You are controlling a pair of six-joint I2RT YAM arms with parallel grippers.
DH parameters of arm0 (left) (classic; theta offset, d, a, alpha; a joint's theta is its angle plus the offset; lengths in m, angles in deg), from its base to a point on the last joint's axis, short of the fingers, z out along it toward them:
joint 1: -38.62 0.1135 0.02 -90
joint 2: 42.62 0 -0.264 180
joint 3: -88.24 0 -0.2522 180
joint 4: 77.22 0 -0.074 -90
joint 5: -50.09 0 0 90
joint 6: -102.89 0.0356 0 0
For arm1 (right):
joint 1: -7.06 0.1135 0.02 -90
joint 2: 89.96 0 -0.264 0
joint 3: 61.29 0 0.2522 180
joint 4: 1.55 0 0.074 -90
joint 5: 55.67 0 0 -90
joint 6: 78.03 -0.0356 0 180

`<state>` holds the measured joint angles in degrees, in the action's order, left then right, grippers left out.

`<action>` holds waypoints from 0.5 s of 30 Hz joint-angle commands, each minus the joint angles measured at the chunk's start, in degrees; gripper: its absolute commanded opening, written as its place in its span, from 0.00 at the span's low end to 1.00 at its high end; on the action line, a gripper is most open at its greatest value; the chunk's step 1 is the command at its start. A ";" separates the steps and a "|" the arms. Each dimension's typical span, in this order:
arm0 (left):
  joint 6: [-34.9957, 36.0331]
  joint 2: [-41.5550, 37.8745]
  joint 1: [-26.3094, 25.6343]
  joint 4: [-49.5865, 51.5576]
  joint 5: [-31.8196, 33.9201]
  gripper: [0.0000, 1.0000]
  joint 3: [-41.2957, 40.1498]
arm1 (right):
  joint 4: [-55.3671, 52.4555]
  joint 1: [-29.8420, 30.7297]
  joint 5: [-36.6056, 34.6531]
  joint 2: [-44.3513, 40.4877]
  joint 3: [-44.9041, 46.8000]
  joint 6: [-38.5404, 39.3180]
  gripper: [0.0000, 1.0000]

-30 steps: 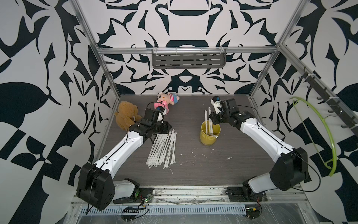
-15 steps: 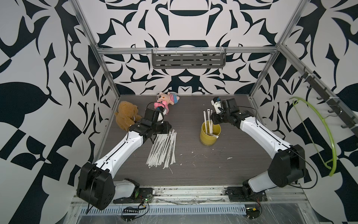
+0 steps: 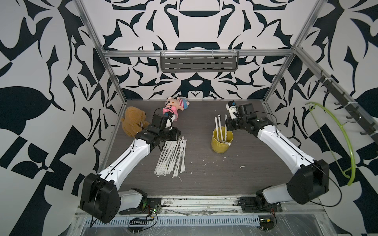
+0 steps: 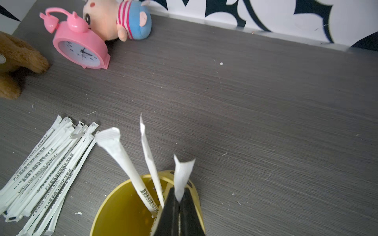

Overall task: Take the straws out of the storage container
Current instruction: Pick up the straw from the container.

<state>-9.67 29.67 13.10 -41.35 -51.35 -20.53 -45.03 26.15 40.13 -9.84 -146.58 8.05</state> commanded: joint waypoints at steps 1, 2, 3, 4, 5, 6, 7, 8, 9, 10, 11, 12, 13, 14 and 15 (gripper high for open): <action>0.20 -3.12 -0.30 -0.82 -1.23 0.19 -0.43 | -1.92 -0.14 -2.33 -3.27 -3.30 0.31 0.00; 0.24 -3.48 -0.47 -0.92 -1.46 0.19 -0.35 | -2.42 -0.19 -2.59 -3.66 -4.09 0.32 0.00; 0.49 -4.02 -0.75 -0.88 -1.48 0.19 -0.25 | -3.04 -0.19 -2.85 -4.22 -4.93 0.18 0.00; 0.74 -4.56 -1.05 -0.81 -1.37 0.19 -0.17 | -3.53 -0.20 -3.30 -4.84 -5.85 -0.01 0.00; 0.92 -4.99 -1.23 -0.70 -1.30 0.19 -0.11 | -4.08 -0.19 -3.63 -5.20 -6.68 -0.20 0.00; 1.03 -5.50 -1.37 -0.54 -1.29 0.19 0.00 | -4.87 -0.19 -3.93 -5.68 -7.80 -0.45 0.00; 1.07 -5.91 -1.51 -0.23 -1.22 0.19 0.16 | -5.61 -0.19 -3.96 -6.12 -9.02 -0.56 0.00; 1.12 -6.33 -1.60 0.01 -1.23 0.19 0.33 | -6.28 -0.16 -3.96 -6.44 -10.06 -0.69 0.00; 1.20 -6.89 -1.68 0.21 -1.42 0.19 0.43 | -7.28 -0.11 -4.04 -6.87 -11.54 -0.79 0.00; 1.36 -7.37 -1.86 0.40 -1.40 0.19 0.53 | -8.32 -0.11 -4.17 -7.23 -13.15 -1.06 0.00; 1.46 -7.91 -1.98 0.56 -1.38 0.18 0.65 | -9.27 0.06 -4.34 -7.55 -14.55 -1.17 0.00; 1.63 -8.53 -2.08 0.70 -1.40 0.18 0.75 | -10.27 0.28 -4.60 -7.92 -16.31 -1.35 0.00; 1.93 -9.14 -2.33 0.67 -1.48 0.18 0.82 | -11.23 0.70 -4.96 -8.27 -18.10 -1.59 0.00; 2.10 -9.74 -2.58 0.66 -1.59 0.18 0.87 | -12.15 1.25 -5.42 -8.52 -19.63 -1.74 0.00; 2.57 -10.43 -2.89 0.72 -1.65 0.18 0.90 | -13.19 2.06 -5.92 -8.66 -21.51 -2.00 0.00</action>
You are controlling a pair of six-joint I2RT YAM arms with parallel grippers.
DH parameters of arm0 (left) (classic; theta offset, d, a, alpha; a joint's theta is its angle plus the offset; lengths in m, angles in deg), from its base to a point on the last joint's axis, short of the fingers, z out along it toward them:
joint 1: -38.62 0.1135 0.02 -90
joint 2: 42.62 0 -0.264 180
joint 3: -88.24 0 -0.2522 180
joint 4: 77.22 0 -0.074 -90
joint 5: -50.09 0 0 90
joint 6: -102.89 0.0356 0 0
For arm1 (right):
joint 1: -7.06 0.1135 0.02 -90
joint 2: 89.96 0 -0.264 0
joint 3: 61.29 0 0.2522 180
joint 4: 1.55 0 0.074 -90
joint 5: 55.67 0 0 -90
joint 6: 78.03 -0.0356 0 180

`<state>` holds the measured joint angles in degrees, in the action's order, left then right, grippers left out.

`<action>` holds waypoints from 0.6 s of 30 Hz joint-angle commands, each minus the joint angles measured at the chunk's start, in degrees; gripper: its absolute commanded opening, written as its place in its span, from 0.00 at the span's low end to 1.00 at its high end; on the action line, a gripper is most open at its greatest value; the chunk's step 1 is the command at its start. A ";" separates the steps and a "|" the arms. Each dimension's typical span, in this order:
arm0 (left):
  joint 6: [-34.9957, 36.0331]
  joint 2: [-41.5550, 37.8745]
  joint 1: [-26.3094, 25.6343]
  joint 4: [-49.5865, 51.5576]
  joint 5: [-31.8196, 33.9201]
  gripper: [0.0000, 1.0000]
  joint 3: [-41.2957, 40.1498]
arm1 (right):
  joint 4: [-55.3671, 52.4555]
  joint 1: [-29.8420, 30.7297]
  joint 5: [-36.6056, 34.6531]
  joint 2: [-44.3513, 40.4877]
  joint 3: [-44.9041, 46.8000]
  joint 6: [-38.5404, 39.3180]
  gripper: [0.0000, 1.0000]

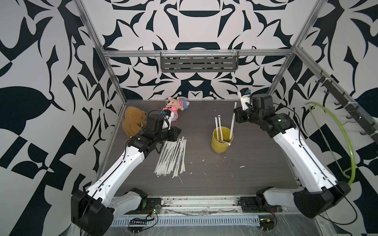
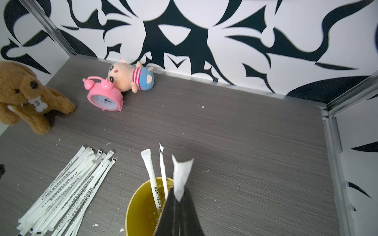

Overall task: Take the straws out of the storage container
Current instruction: Place the straw at the center of the board.

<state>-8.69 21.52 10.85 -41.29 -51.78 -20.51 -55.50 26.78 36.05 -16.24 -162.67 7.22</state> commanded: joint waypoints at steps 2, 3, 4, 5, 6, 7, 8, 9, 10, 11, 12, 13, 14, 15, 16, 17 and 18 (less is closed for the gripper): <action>2.36 -3.38 -1.06 0.56 -2.24 0.18 1.01 | -4.35 2.90 -1.21 -2.13 -8.44 -2.20 0.00; 2.72 -3.89 -1.15 0.49 -3.43 0.18 1.00 | -5.14 3.20 0.48 -1.81 -9.93 -3.19 0.00; 2.79 -4.34 -1.21 0.37 -4.61 0.19 1.02 | -5.79 3.45 2.94 -1.22 -11.24 -4.45 0.00; 2.95 -4.67 -1.23 0.34 -5.78 0.19 1.05 | -6.22 3.76 5.02 -0.63 -12.17 -5.55 0.00; 2.95 -5.10 -1.23 0.36 -7.23 0.20 1.12 | -6.45 4.27 7.37 -0.02 -12.89 -7.00 0.00; 2.82 -5.51 -1.23 0.47 -9.01 0.20 1.11 | -6.45 4.96 9.83 0.64 -13.25 -8.65 0.00; 2.86 -5.94 -1.19 0.69 -10.83 0.21 1.12 | -6.15 5.81 12.40 1.34 -13.29 -10.30 0.00; 2.86 -6.27 -1.23 1.16 -12.30 0.22 1.28 | -5.78 6.84 14.35 2.10 -13.24 -11.50 0.00; 2.80 -6.82 -1.23 1.96 -13.39 0.23 1.41 | -5.26 8.34 16.19 2.90 -13.11 -13.06 0.00; 2.61 -7.49 -1.23 2.94 -13.76 0.24 1.59 | -4.57 10.01 17.01 3.71 -12.59 -14.45 0.00; 2.45 -8.07 -1.23 3.92 -13.93 0.26 1.50 | -3.85 11.69 17.29 4.46 -12.06 -15.66 0.00; 2.27 -8.75 -1.23 5.25 -13.81 0.30 1.56 | -2.89 13.46 17.65 5.44 -11.23 -16.75 0.00; 2.08 -9.31 -1.23 6.88 -13.01 0.31 1.64 | -1.72 14.99 17.71 6.41 -10.22 -18.14 0.00; 2.07 -9.83 -1.23 8.48 -12.18 0.32 1.79 | -0.72 16.42 17.75 7.58 -9.21 -19.40 0.00; 1.99 -10.40 -1.15 10.18 -11.10 0.32 1.73 | 0.03 17.73 18.09 9.09 -8.39 -20.68 0.00; 2.20 -10.81 -1.14 11.85 -10.05 0.34 1.66 | 1.16 18.98 18.23 10.49 -7.43 -22.18 0.00; 2.70 -11.24 -1.15 13.33 -8.87 0.34 1.54 | 2.41 20.11 18.08 11.95 -6.54 -23.60 0.00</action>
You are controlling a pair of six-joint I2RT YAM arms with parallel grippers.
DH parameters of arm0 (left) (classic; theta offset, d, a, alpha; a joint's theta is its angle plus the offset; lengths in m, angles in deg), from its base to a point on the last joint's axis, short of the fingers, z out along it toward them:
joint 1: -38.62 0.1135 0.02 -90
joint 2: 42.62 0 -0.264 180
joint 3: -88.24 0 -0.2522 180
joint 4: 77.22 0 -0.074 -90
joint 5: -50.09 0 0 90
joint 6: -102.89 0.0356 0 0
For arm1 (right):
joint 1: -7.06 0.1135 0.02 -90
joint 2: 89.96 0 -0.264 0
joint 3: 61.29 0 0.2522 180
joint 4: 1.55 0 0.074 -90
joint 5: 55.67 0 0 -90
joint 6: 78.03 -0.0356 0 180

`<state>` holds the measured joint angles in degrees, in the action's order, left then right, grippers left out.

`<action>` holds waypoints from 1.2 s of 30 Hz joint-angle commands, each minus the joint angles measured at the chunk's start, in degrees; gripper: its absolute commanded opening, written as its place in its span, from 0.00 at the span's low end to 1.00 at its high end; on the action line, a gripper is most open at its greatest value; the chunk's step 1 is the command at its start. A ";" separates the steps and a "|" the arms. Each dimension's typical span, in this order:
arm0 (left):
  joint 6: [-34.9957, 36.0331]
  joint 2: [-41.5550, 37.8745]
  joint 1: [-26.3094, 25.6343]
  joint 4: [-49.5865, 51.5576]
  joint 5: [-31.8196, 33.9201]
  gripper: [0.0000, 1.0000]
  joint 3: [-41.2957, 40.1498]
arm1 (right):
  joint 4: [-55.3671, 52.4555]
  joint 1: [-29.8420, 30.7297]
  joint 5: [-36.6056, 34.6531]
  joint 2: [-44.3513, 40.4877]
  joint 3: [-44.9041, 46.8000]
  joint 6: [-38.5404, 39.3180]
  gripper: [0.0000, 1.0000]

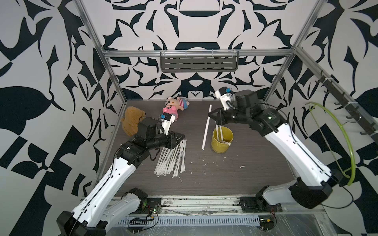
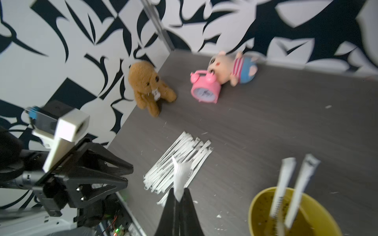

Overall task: Take the straws out of the storage container
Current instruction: Place the straw at the center of the board.

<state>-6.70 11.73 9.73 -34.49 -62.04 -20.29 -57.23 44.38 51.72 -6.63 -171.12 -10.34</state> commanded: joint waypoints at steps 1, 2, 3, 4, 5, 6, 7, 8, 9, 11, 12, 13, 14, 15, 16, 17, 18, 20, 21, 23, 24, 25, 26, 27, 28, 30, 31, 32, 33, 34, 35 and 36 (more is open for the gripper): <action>0.87 -1.89 -0.03 8.36 3.69 0.35 1.17 | 5.13 3.58 2.31 4.00 2.65 -7.88 0.00; 0.87 -2.34 -0.03 9.99 6.26 0.36 1.09 | 6.25 4.70 2.17 5.88 3.18 -9.63 0.00; 0.85 -2.84 -0.03 11.22 8.57 0.37 0.82 | 7.09 5.61 2.42 7.62 3.34 -10.50 0.00; 0.86 -3.35 -0.03 12.49 10.98 0.38 0.53 | 7.56 6.53 2.26 9.81 3.09 -11.56 0.00; 0.87 -3.83 0.01 13.43 13.09 0.39 0.34 | 8.04 7.48 1.92 11.65 2.79 -12.56 0.00; 0.87 -4.50 0.05 14.35 15.43 0.40 -0.03 | 8.93 8.44 1.77 13.84 2.41 -13.49 0.00; 0.87 -4.96 0.06 14.85 17.36 0.42 -0.44 | 9.42 9.22 1.52 16.11 1.81 -14.75 0.00; 0.87 -5.43 0.06 15.18 18.69 0.43 -0.91 | 9.51 9.66 1.49 18.12 1.07 -15.70 0.00; 0.87 -5.93 0.07 15.42 19.83 0.44 -1.26 | 9.34 9.99 1.44 20.67 0.05 -16.64 0.00; 0.96 -6.56 0.23 15.53 20.34 0.45 -1.99 | 9.19 10.21 2.00 25.06 -1.59 -18.55 0.00; 0.96 -6.86 0.32 15.50 20.35 0.46 -2.23 | 9.20 10.18 2.12 27.08 -2.23 -19.32 0.00; 0.92 -7.10 0.41 15.52 20.34 0.46 -2.35 | 9.43 10.23 2.10 28.84 -2.61 -20.05 0.00; 0.88 -7.23 0.41 15.50 20.31 0.46 -2.48 | 9.91 10.18 2.12 30.26 -2.84 -20.60 0.00; 0.94 -7.47 0.43 15.35 19.92 0.46 -2.59 | 10.64 10.20 2.29 31.47 -2.85 -21.54 0.00; 0.96 -7.66 0.41 15.14 19.60 0.46 -2.78 | 11.48 10.23 2.52 32.40 -2.81 -22.35 0.00; 1.03 -7.85 0.41 14.95 19.41 0.46 -2.99 | 11.99 10.18 2.56 33.16 -2.91 -22.86 0.00; 1.13 -8.15 0.41 14.93 19.27 0.46 -3.08 | 12.29 10.20 2.48 34.00 -3.21 -23.22 0.00; 1.48 -8.54 0.41 14.85 19.37 0.46 -3.40 | 12.57 10.07 2.60 35.43 -3.71 -23.81 0.00; 1.70 -8.77 0.45 14.87 19.50 0.46 -3.48 | 12.17 10.06 2.65 36.14 -4.13 -23.92 0.00; 2.01 -9.13 0.47 15.06 19.62 0.46 -3.43 | 11.60 9.83 2.56 36.88 -4.63 -23.96 0.02; 2.10 -9.38 0.41 15.18 19.68 0.46 -3.39 | 11.66 9.70 2.73 37.06 -4.71 -24.03 0.03; 2.19 -9.60 0.45 15.24 19.73 0.46 -3.31 | 11.49 9.62 2.74 37.16 -4.84 -24.02 0.03; 2.19 -9.82 0.42 15.20 19.68 0.46 -3.31 | 11.28 9.57 2.65 37.17 -5.00 -24.01 0.04; 2.11 -10.03 0.41 15.03 19.55 0.46 -3.31 | 11.18 9.44 2.63 37.25 -5.21 -24.01 0.06; 2.08 -10.21 0.43 14.89 19.34 0.46 -3.31 | 10.72 9.28 2.80 37.34 -5.70 -23.98 0.07; 2.02 -10.48 0.41 14.91 19.24 0.46 -3.39 | 9.75 9.05 3.26 37.60 -6.68 -23.57 0.07; 1.94 -10.70 0.43 14.91 19.27 0.46 -3.48 | 8.82 9.01 3.27 37.82 -7.44 -23.04 0.08; 1.93 -10.84 0.41 14.83 19.27 0.46 -3.62 | 7.65 9.00 3.27 38.08 -8.42 -22.48 0.10; 1.84 -10.92 0.41 14.72 19.32 0.46 -3.66 | 6.59 8.92 3.33 38.41 -9.33 -21.98 0.12; 1.71 -11.01 0.41 14.60 19.36 0.46 -3.80 | 5.65 8.83 3.51 38.65 -10.09 -21.47 0.16; 1.58 -10.91 0.43 14.50 19.37 0.46 -3.86 | 5.06 8.66 3.77 38.75 -10.41 -21.35 0.22; 1.60 -10.91 0.41 14.41 19.32 0.46 -3.92 | 4.92 8.60 4.11 38.67 -10.43 -21.31 0.26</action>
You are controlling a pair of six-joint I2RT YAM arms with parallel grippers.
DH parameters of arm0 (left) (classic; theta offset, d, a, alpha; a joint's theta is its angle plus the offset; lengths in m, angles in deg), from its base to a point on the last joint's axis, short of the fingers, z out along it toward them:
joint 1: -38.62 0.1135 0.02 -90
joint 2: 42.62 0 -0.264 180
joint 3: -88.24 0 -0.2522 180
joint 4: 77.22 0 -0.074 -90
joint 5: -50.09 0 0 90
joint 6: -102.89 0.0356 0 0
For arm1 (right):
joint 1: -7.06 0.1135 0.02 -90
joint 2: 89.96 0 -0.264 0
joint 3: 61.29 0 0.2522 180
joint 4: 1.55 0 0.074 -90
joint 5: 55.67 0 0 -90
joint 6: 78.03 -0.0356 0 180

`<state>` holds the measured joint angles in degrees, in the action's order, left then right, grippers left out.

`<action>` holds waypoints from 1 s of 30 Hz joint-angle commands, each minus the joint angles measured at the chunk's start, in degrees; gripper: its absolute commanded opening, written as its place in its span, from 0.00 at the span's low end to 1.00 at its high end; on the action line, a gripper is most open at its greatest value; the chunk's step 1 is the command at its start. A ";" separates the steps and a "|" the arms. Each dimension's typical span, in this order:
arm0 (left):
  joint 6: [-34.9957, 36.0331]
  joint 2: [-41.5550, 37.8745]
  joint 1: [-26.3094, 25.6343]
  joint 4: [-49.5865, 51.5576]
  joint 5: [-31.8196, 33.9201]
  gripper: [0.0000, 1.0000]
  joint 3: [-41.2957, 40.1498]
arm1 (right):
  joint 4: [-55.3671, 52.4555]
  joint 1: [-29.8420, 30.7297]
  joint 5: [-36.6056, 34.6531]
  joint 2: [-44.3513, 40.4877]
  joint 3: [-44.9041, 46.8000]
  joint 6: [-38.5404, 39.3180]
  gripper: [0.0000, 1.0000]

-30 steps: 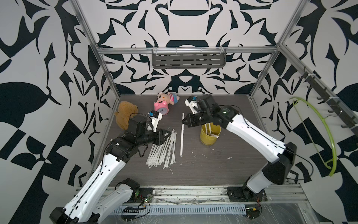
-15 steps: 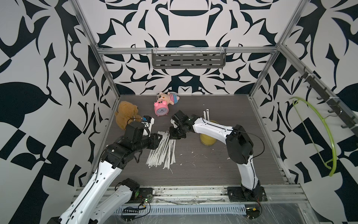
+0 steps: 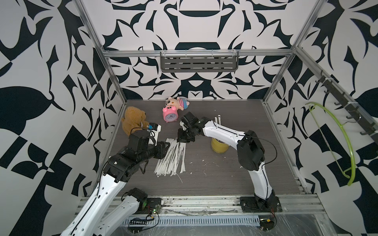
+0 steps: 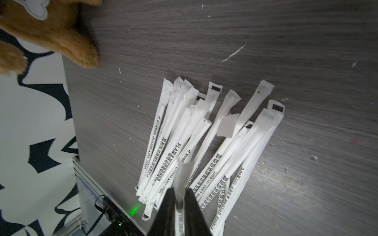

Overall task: Take the straws out of the storage container
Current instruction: Place the straw at the center of the board.

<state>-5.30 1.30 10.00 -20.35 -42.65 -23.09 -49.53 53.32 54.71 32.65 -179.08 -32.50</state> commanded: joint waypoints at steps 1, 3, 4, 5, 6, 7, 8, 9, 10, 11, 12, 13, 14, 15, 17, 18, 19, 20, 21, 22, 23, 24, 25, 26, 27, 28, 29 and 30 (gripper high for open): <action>0.18 -0.35 0.15 0.14 -0.22 0.46 -1.13 | -2.78 -0.48 1.44 -0.89 -2.41 0.85 0.28; 0.10 -0.02 0.15 -0.11 -0.77 0.46 -1.32 | -2.94 -0.47 1.37 -1.66 -2.39 0.99 0.31; 0.18 0.17 0.15 -0.37 -1.14 0.46 -1.38 | -3.27 -0.55 1.28 -2.03 -2.69 1.41 0.31; 0.18 0.27 0.15 -0.82 -1.34 0.45 -1.61 | -3.86 -0.56 1.09 -2.68 -3.08 1.85 0.31; 0.17 0.36 0.16 -1.41 -1.67 0.45 -1.98 | -4.43 -0.57 0.68 -3.29 -3.47 2.28 0.31; -0.11 0.45 0.15 -2.22 -1.96 0.44 -2.31 | -4.92 -0.57 0.17 -4.13 -3.69 2.61 0.31; -0.49 0.61 0.15 -2.86 -2.41 0.44 -2.53 | -4.98 -0.58 -0.07 -5.13 -3.63 2.97 0.31; -0.96 0.72 0.15 -3.40 -2.80 0.43 -2.53 | -5.15 -0.56 -0.32 -6.06 -3.64 3.33 0.31; -0.96 0.94 0.15 -4.12 -3.46 0.43 -2.53 | -5.31 -0.64 -0.76 -6.86 -3.70 3.72 0.31; -0.96 1.07 0.15 -5.11 -4.06 0.43 -2.68 | -5.62 -0.75 -1.27 -7.96 -3.81 4.07 0.30; -0.96 1.16 0.15 -6.06 -4.33 0.42 -2.80 | -5.85 -0.73 -1.52 -8.90 -3.94 4.38 0.30; -1.01 1.34 0.17 -7.16 -4.46 0.42 -2.79 | -5.97 -0.82 -1.79 -10.04 -3.96 4.68 0.30; -1.05 1.66 0.15 -8.12 -4.46 0.42 -2.63 | -6.14 -0.83 -1.90 -11.20 -4.07 4.96 0.30; -1.07 1.97 0.15 -8.77 -4.43 0.42 -2.41 | -6.35 -0.91 -2.08 -12.16 -4.14 5.25 0.30; -0.89 2.60 0.15 -10.34 -4.57 0.41 -1.85 | -6.77 -1.00 -2.81 -14.51 -4.12 6.22 0.29; -0.81 2.87 0.21 -10.95 -4.76 0.41 -1.66 | -6.98 -1.00 -3.38 -15.56 -4.01 6.69 0.29; -0.79 3.16 0.15 -11.77 -5.07 0.41 -1.49 | -7.29 -1.07 -4.27 -16.82 -3.88 7.51 0.29; -0.70 3.52 0.15 -12.71 -5.66 0.41 -1.44 | -7.65 -1.11 -5.27 -18.23 -3.76 8.56 0.30; -0.78 3.83 0.15 -14.01 -6.51 0.41 -1.60 | -7.85 -1.17 -6.37 -19.40 -3.40 9.52 0.29; -0.98 4.13 0.10 -15.74 -7.54 0.41 -1.93 | -7.92 -1.49 -7.57 -21.07 -2.76 10.45 0.29; -1.34 4.60 -0.02 -17.60 -8.66 0.41 -2.30 | -7.88 -1.99 -8.50 -22.91 -1.83 11.16 0.29; -1.63 4.98 -0.23 -19.38 -9.40 0.40 -2.65 | -7.88 -2.64 -9.04 -24.38 -0.91 11.71 0.29; -1.90 5.66 -0.65 -21.64 -9.80 0.39 -3.00 | -7.88 -3.50 -9.64 -26.52 0.19 12.27 0.28; -1.93 6.26 -1.30 -23.72 -10.07 0.38 -3.38 | -7.88 -4.35 -10.27 -28.35 1.23 12.74 0.28; -1.89 7.20 -2.34 -26.07 -10.06 0.38 -3.73 | -7.80 -5.37 -11.14 -30.46 2.63 13.35 0.27; -1.57 8.38 -3.66 -28.13 -9.77 0.37 -3.76 | -7.71 -6.46 -11.78 -33.12 4.25 14.09 0.27; -1.13 9.54 -5.08 -29.59 -9.26 0.37 -3.68 | -7.70 -7.63 -12.01 -34.69 5.51 14.68 0.27; -0.63 10.90 -6.74 -30.98 -8.30 0.37 -3.31 | -7.71 -9.07 -12.15 -36.69 6.93 15.29 0.26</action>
<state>-6.75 9.98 5.95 -43.28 -50.34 -25.14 -56.74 46.94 45.93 0.74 -174.58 -20.63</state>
